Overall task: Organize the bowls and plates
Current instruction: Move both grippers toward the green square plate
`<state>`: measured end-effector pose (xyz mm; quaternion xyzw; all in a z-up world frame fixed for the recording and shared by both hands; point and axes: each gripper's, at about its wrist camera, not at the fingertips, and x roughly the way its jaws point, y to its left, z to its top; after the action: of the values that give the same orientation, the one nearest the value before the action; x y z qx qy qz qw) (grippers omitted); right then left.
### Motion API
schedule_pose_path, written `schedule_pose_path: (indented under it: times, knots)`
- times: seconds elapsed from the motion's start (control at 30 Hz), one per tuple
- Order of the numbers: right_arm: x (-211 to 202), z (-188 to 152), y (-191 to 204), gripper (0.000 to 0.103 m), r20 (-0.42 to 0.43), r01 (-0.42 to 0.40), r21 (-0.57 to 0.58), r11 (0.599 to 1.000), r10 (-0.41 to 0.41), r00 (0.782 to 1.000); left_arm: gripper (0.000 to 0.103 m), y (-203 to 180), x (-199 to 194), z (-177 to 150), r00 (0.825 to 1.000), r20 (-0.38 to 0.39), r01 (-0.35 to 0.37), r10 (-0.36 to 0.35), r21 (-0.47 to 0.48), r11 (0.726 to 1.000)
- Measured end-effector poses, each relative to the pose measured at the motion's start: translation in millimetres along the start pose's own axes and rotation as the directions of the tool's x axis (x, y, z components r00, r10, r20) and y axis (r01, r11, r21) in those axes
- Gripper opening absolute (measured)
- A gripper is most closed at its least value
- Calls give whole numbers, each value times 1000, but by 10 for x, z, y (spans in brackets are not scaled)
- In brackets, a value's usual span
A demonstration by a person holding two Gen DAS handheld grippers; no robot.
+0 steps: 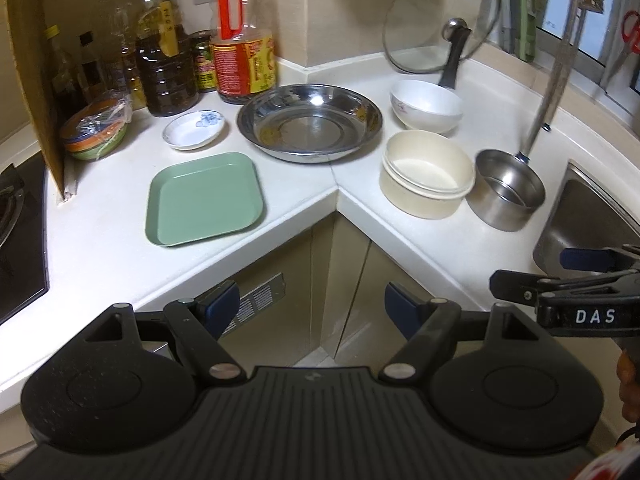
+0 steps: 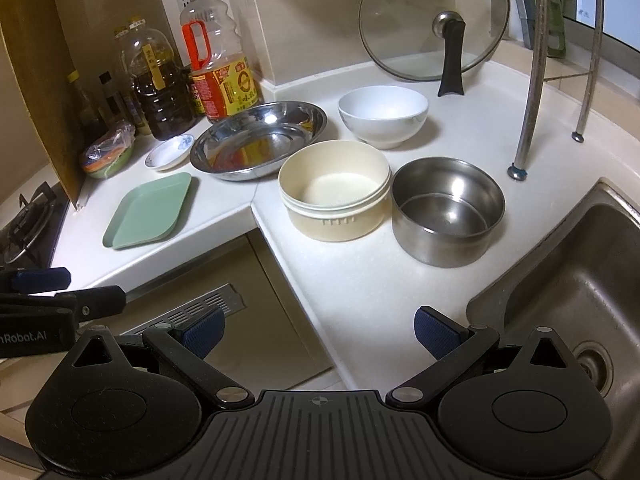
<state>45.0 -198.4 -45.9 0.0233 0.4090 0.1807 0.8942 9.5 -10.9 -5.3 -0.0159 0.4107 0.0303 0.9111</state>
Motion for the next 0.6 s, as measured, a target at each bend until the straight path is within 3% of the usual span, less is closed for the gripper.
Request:
schedule_pose_path:
  times: [0.27,0.6]
  knots:
    - [138,105,92,101,8,-61,-30,998,62,998,78,236,35,42,996,15,-82,83,-68,994]
    - [468,348,419,81,25,-159,-80,984,161,987,78,744,257,152,990,-2,-139,140,-137,981]
